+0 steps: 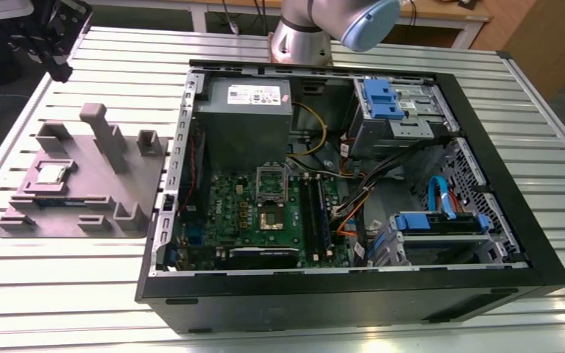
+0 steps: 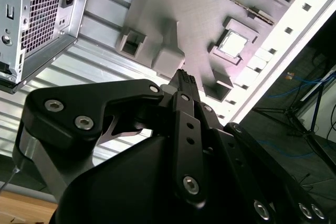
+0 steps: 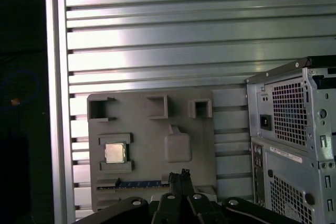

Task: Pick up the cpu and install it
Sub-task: 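Reach for the cpu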

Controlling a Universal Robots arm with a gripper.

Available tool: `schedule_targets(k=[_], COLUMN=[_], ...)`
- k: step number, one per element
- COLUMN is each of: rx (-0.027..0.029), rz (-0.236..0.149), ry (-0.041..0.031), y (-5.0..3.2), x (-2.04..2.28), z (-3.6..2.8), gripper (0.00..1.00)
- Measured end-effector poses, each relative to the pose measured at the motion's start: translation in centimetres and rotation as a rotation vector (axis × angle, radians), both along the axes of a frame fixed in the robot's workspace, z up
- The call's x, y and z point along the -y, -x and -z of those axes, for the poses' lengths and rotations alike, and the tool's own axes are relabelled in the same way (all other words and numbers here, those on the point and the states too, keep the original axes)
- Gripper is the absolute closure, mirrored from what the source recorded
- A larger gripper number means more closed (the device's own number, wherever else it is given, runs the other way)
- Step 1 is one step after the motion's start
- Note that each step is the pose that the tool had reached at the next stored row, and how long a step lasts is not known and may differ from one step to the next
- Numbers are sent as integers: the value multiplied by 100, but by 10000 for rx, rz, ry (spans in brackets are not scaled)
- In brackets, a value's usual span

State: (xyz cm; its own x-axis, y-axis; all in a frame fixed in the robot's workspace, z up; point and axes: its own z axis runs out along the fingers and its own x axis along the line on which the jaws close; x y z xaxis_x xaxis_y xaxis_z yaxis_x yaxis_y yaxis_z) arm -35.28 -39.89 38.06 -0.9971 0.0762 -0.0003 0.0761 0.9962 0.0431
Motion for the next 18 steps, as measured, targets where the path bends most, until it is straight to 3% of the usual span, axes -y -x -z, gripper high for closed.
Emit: schedule_targets(k=[18], rx=[0], rz=[0], ry=[0], y=[70], x=[0], z=[0], gripper=[90])
